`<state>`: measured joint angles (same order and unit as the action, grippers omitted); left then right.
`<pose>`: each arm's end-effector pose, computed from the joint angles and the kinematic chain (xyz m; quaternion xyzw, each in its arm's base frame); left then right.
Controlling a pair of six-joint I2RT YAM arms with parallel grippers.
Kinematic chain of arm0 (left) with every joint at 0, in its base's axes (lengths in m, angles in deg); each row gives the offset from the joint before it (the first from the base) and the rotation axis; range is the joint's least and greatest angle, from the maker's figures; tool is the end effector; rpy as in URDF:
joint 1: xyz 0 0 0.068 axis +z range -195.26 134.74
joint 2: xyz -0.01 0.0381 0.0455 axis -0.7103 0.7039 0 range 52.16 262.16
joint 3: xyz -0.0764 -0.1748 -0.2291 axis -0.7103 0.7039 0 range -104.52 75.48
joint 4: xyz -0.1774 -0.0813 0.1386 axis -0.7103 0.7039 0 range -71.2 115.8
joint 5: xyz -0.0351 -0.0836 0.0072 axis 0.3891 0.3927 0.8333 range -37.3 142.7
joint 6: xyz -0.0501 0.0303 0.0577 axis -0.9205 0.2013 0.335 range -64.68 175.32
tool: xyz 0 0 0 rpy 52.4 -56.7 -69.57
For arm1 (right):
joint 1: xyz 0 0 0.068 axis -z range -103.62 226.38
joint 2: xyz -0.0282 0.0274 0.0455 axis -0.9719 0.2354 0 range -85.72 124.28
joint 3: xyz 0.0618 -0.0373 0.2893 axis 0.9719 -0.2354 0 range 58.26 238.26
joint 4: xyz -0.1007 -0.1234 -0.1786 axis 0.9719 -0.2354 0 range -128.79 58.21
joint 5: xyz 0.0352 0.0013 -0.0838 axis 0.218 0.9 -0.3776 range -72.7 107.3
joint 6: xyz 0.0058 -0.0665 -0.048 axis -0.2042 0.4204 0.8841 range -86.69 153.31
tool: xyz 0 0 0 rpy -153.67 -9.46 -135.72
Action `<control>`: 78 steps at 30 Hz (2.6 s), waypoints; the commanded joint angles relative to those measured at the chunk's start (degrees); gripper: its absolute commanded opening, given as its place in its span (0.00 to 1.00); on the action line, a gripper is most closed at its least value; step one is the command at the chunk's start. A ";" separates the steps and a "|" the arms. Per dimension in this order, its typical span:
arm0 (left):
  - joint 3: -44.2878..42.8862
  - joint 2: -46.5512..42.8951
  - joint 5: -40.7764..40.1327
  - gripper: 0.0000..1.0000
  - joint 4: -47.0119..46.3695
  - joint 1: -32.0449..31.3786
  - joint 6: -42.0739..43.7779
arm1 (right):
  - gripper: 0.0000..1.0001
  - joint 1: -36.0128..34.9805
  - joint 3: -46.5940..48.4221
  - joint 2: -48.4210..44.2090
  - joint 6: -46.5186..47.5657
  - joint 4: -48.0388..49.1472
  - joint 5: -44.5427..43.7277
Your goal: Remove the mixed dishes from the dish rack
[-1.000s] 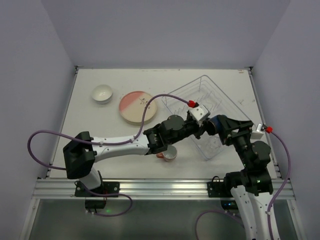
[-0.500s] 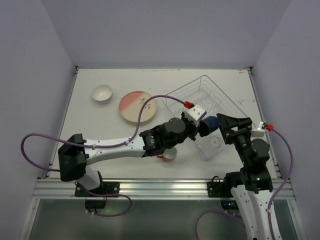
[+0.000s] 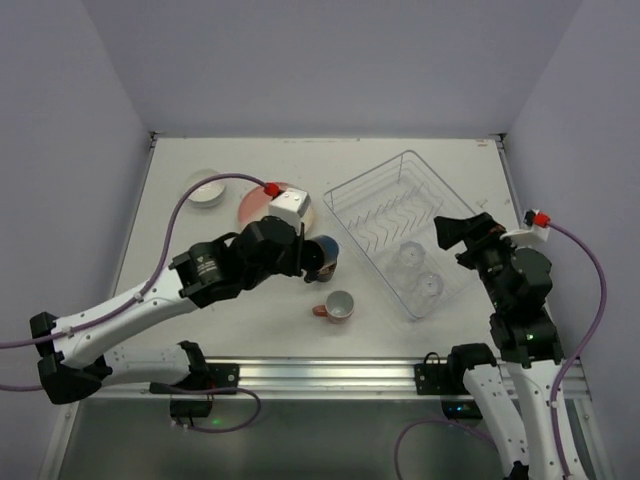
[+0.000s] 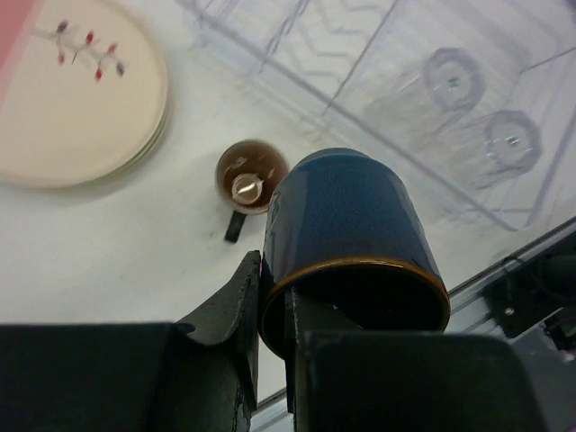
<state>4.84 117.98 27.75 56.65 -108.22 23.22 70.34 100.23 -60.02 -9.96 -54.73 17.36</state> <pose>0.1329 -0.1939 0.3808 0.1290 0.8547 -0.2152 0.4545 0.0981 0.0104 0.3420 0.2381 0.7081 0.2777 0.6040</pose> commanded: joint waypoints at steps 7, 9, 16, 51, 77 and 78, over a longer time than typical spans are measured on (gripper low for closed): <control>8.05 6.22 16.95 0.00 15.94 11.88 1.59 | 0.99 0.07 2.06 3.05 14.52 -3.34 5.91; 9.45 9.05 20.10 0.00 14.81 12.86 3.61 | 0.99 -0.02 1.88 2.96 15.75 -4.13 6.18; 8.49 18.55 24.16 0.00 13.48 15.23 7.57 | 0.99 -0.02 1.27 1.82 16.46 -4.13 8.82; -1.52 11.36 9.34 1.00 18.93 21.04 10.48 | 0.99 -0.02 0.39 7.43 19.44 -3.51 12.69; 21.50 -16.16 -10.13 1.00 -3.04 21.04 11.00 | 0.97 -15.14 15.51 48.57 21.30 -17.68 -12.46; 21.67 -16.25 -9.60 1.00 -3.48 21.04 11.18 | 0.96 -15.23 15.42 49.10 20.60 -16.97 -11.66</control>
<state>25.81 102.38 16.58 57.11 -87.32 33.03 55.65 113.57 -12.09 12.97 -72.54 7.30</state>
